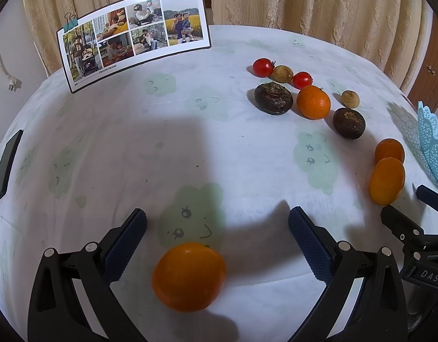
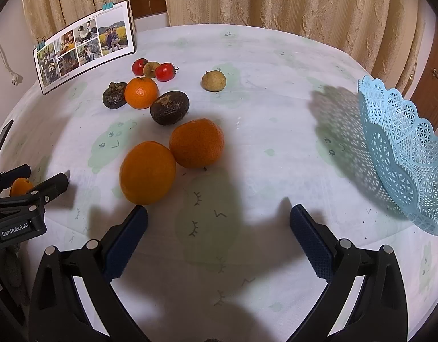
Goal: Organize fruits
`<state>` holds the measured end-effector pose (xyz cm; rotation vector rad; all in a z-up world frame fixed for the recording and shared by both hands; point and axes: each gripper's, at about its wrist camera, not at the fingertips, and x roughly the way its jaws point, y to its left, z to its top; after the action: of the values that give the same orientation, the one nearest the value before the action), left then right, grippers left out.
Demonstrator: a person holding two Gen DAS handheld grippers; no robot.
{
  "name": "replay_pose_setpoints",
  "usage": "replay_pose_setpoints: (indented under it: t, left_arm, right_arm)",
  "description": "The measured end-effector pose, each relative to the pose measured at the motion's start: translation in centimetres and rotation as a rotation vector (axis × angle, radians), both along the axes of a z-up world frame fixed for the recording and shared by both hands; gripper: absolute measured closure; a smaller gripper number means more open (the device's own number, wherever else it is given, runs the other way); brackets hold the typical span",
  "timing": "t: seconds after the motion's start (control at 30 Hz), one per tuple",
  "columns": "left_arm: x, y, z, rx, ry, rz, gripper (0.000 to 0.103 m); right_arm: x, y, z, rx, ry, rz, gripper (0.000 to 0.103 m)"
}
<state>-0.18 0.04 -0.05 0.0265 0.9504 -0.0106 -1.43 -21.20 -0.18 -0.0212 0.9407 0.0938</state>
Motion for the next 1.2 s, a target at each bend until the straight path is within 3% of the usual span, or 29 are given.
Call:
replay_pose_setpoints:
  t: [0.6, 0.73, 0.83, 1.2]
  left_arm:
    - [0.0, 0.0, 0.0, -0.001, 0.000, -0.001, 0.005]
    - [-0.3, -0.2, 0.0, -0.006, -0.003, -0.040, 0.005]
    - [-0.7, -1.1, 0.3, 0.003, -0.016, -0.081, 0.005]
    - [-1.3, -0.8, 1.6, -0.018, -0.102, -0.077, 0.005]
  right_arm:
    - [-0.1, 0.0, 0.0, 0.001, 0.002, 0.001, 0.002]
    - [-0.6, -0.1, 0.2, 0.032, -0.010, 0.024, 0.002]
    - [-0.9, 0.0, 0.5, 0.054, -0.020, 0.039, 0.002]
    - [-2.4, 1.0, 1.5, 0.111, -0.077, 0.054, 0.002]
